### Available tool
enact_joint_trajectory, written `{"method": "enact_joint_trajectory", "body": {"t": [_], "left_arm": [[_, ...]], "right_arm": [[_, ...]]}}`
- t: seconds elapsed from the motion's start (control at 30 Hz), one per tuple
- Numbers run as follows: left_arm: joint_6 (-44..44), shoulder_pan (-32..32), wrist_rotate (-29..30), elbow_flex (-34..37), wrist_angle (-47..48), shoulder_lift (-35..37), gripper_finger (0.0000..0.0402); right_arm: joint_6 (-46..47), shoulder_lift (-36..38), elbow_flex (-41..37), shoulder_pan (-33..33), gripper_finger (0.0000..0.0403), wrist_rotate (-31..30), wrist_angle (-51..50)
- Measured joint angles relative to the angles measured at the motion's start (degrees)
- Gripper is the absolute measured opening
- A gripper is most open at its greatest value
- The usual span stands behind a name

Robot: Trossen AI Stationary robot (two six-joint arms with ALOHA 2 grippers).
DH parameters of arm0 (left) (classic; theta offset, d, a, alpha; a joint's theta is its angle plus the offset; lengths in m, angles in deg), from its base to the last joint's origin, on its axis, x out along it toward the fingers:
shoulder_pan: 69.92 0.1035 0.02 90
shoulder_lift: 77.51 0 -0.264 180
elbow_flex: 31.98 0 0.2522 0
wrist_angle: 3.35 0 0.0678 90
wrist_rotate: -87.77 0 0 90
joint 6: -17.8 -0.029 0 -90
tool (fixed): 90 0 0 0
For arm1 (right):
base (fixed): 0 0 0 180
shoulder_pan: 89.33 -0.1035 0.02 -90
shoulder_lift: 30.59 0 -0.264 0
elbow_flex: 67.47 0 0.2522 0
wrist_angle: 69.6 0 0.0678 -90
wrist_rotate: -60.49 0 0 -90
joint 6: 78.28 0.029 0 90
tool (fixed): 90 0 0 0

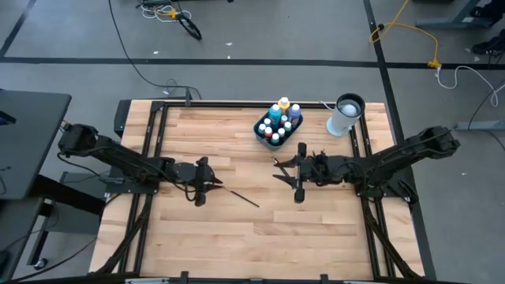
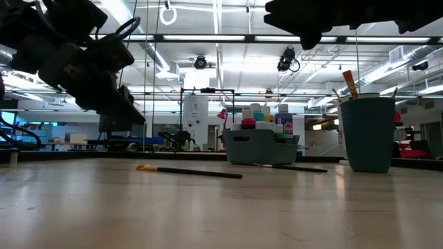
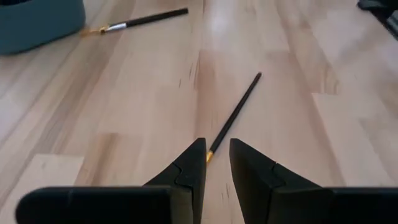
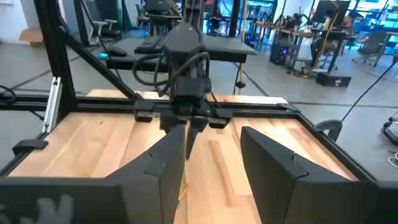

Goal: Pick & Place Paint Supplies
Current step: Put the golden paint brush into the blue cup

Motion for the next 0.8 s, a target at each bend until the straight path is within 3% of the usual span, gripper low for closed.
{"method": "enact_joint_trajectory", "body": {"t": [0.27, 0.43, 0.63, 0.8], "left_arm": [[-0.8, 1.3, -1.5, -0.3, -5.9, -9.4, 0.0086], [-1.0, 3.1, -2.0, -0.5, -12.2, -14.2, 0.0121], [0.7, 4.2, -5.1, -0.5, -10.5, -18.5, 0.0168], [1.2, 4.2, -3.1, -0.7, -12.1, -22.2, 0.0177]], "right_arm": [[0.7, -0.7, 0.0, 1.2, 0.016, 3.3, 1.4], [0.9, -0.7, 0.0, 1.2, 0.016, 4.3, 1.2], [0.9, -0.7, 0.0, 1.2, 0.016, 4.3, 0.6], [1.1, -0.7, 0.0, 1.2, 0.016, 4.3, 0.4]]}}
